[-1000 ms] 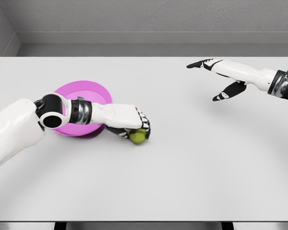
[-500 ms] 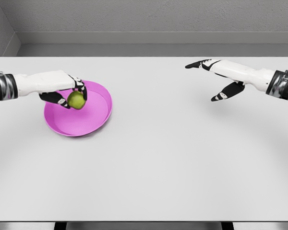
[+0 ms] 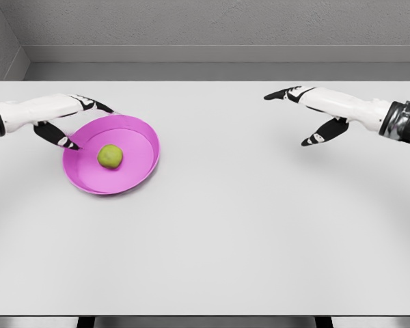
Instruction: Put the apple on the plate with both arms
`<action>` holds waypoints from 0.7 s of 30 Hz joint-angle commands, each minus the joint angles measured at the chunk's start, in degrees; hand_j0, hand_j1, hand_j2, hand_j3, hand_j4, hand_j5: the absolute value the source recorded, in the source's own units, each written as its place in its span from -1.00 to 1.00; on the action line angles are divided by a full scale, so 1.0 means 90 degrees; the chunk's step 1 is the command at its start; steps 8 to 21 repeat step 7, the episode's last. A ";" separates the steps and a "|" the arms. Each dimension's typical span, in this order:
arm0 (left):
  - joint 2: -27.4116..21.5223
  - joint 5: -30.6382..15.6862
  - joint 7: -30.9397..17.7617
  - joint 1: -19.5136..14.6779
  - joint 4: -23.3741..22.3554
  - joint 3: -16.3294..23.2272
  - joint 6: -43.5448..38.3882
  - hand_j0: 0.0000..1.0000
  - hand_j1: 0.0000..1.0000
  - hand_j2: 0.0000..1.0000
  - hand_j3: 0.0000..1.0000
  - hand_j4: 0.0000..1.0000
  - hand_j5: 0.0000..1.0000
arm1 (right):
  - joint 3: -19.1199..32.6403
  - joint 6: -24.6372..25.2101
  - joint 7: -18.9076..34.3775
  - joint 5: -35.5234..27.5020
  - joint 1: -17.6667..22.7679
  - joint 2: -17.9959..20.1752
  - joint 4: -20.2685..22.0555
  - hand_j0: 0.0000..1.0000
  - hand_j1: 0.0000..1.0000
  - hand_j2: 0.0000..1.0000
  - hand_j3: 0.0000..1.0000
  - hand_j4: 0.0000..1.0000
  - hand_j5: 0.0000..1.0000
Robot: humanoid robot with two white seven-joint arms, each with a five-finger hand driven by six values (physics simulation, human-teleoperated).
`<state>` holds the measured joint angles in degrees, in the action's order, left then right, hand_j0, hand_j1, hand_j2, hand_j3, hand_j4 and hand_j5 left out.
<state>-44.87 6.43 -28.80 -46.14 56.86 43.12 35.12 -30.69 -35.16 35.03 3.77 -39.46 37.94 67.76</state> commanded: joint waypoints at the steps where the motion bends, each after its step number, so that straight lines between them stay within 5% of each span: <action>1: -0.0034 -0.0226 0.0006 0.0000 -0.0956 -0.0298 -0.0014 1.00 1.00 1.00 1.00 1.00 1.00 | 0.0031 0.0018 -0.0003 -0.0048 0.0000 0.0121 -0.0029 1.00 1.00 1.00 1.00 1.00 1.00; 21: -0.0014 -0.0216 0.0006 0.0010 -0.0956 -0.0357 -0.0014 1.00 1.00 1.00 1.00 1.00 1.00 | 0.0031 0.0018 -0.0003 -0.0058 -0.0127 0.0121 -0.0117 1.00 1.00 1.00 1.00 1.00 1.00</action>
